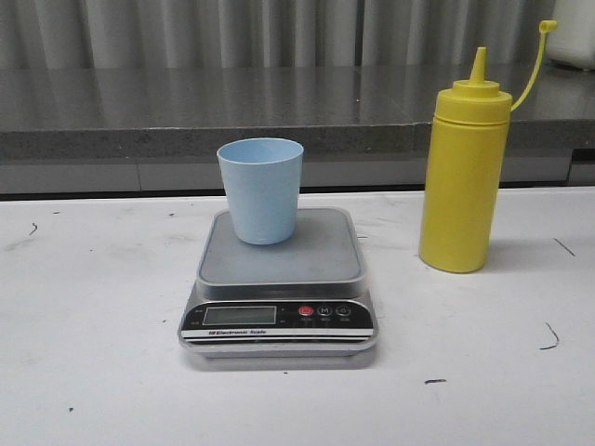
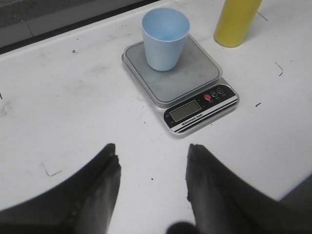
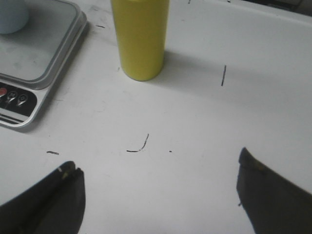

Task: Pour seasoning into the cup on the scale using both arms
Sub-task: 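Release the blue cup and raise the left gripper away, then move the right gripper to the yellow squeeze bottle and grasp it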

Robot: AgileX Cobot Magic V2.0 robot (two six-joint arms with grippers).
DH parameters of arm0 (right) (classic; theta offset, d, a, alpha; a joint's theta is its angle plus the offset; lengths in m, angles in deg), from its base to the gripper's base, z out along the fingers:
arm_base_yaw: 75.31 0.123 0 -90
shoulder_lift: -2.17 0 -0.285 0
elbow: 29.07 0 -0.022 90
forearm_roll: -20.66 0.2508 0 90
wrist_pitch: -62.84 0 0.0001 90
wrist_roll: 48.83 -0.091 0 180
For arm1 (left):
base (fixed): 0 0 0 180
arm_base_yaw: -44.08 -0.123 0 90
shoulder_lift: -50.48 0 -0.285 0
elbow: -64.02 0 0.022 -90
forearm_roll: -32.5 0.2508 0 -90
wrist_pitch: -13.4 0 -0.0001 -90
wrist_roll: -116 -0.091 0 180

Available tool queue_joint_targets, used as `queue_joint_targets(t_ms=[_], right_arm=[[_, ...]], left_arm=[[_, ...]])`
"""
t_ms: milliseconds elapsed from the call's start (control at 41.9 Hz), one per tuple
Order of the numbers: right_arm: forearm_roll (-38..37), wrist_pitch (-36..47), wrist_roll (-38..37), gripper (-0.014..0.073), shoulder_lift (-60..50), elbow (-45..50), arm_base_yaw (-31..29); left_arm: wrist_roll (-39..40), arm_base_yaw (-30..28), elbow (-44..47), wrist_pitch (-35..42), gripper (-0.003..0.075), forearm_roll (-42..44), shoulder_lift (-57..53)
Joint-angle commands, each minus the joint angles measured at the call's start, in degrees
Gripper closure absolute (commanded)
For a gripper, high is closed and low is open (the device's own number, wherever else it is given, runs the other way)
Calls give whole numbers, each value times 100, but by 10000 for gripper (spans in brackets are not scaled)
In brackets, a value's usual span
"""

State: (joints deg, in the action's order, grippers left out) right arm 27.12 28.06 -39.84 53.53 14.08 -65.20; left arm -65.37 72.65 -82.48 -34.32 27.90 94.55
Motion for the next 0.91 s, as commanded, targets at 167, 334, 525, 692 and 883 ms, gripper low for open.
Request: queue_joint_targets(t_ms=[167, 334, 525, 692, 883], right_arm=[[72, 937, 106, -60, 365, -368, 269], [623, 1704, 73, -60, 572, -340, 269], [623, 2907, 88, -60, 950, 42, 356], [601, 3890, 88, -60, 1577, 338, 700], [607, 5055, 88, -60, 2494, 526, 753]], left_arm=[[30, 29, -144, 407, 407, -73, -4], [30, 29, -144, 407, 407, -73, -4], [30, 29, -144, 407, 407, -73, -4], [30, 29, -144, 407, 407, -73, -4], [30, 29, -144, 407, 407, -73, -4]])
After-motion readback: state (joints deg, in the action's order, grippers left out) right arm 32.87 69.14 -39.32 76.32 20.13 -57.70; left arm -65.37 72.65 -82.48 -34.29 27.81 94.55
